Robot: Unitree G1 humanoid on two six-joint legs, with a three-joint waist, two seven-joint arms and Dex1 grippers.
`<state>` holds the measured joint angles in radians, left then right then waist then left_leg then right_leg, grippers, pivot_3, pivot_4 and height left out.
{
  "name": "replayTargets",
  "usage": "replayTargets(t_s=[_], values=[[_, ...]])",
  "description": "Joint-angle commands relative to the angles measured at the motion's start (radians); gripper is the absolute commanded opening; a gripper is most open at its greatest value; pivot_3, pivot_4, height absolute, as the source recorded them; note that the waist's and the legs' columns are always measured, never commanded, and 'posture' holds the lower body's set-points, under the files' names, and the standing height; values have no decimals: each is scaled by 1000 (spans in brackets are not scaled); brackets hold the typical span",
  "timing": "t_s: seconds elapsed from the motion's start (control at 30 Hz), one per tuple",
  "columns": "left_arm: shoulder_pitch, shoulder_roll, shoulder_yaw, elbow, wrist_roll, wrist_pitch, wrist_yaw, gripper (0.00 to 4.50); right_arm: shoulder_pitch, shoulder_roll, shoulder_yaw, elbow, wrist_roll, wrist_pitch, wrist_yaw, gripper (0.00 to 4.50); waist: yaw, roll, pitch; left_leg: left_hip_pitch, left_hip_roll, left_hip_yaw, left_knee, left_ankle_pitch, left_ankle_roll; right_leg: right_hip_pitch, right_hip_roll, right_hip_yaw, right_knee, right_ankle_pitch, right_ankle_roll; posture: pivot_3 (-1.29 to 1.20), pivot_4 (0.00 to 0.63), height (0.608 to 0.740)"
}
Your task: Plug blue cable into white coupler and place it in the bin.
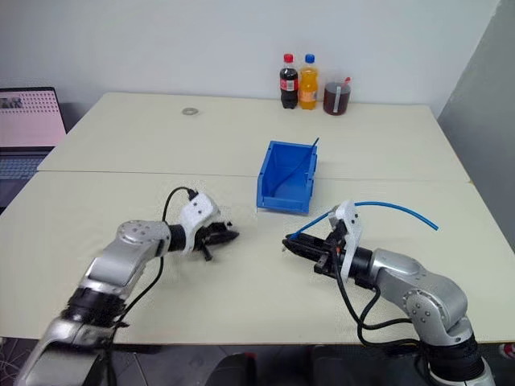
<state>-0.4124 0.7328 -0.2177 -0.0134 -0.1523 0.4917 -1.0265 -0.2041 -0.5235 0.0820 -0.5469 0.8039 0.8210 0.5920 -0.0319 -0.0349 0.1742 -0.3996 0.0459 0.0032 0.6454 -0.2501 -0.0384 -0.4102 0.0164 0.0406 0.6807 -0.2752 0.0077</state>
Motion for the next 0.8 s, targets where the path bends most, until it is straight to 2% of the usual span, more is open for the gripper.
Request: replayTargets(t_s=[0.03,0.13,0.33,0.8], values=[[10,59,-27,-95,-3,-44,-100,780,12,-44,27,-40,-66,-67,64,179,2,0,0,0,0,0,0,0,0,0,0,0,0,0,0,0,150,740],[9,78,-46,-110,0,-63,-144,780,19,-59,56,-34,-117,-111,92,179,4,0,0,0,-1,1,1,0,0,1,0,0,0,0,0,0,150,740],[-7,41,-94,-60,33,-119,-164,780,-17,-29,138,15,-239,-203,112,179,3,0,0,0,-1,2,1,0,0,1,1,0,0,0,0,0,150,740],[-24,15,-95,20,28,-216,-227,780,-225,157,290,249,-391,-335,195,167,3,0,0,1,-1,2,1,0,0,1,2,0,0,0,0,0,150,740]])
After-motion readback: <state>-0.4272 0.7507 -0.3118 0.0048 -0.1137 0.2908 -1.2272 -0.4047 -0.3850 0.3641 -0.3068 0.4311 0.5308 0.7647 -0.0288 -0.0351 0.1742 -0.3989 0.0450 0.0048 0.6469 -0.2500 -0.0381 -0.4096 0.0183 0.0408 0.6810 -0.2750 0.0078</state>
